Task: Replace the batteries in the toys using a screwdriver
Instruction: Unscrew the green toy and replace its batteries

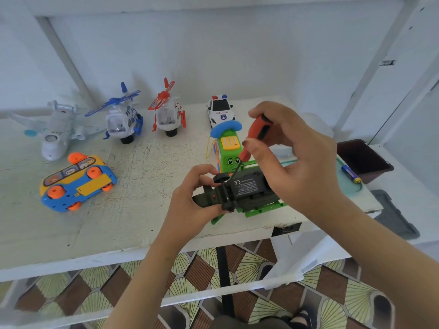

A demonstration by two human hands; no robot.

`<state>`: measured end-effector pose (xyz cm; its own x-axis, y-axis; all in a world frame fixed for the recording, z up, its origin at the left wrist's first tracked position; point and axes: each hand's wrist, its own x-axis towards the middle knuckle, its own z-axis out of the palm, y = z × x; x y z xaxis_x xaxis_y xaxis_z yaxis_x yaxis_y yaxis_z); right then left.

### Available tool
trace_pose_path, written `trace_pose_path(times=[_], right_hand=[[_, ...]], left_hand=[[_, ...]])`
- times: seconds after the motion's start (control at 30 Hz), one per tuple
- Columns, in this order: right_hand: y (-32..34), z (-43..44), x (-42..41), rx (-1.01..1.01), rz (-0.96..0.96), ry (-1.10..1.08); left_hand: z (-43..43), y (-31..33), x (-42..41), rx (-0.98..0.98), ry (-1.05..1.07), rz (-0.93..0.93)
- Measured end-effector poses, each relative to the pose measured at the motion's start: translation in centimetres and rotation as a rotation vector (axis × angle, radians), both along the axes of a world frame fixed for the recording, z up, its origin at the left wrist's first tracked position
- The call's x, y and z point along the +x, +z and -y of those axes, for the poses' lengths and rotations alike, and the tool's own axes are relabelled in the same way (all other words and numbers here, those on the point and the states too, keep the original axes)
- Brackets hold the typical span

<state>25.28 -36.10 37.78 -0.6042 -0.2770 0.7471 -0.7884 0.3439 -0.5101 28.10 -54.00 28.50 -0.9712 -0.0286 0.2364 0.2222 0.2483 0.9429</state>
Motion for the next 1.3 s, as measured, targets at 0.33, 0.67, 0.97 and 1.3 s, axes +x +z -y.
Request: trace_pose_path(times=[0.33, 0.67, 0.97, 1.3], right_hand=[[0.2, 0.7, 0.1, -0.154, 0.131, 0.077], [0.7, 0.8, -0.5, 0.039, 0.148, 0.209], [1.6, 0.9, -1.0, 0.109, 0.126, 0.190], [0.7, 1.2, -2.4, -0.201, 0.288, 0.155]], left_hand=[[0.1, 0.0, 0.0, -0.034, -0.002, -0.017], [0.4, 0.2, -0.1, 0.002, -0.006, 0.018], [0.4, 0.4, -0.6, -0.004, -0.030, 0.007], [1.1, -0.1, -1.0, 0.089, 0.006, 0.045]])
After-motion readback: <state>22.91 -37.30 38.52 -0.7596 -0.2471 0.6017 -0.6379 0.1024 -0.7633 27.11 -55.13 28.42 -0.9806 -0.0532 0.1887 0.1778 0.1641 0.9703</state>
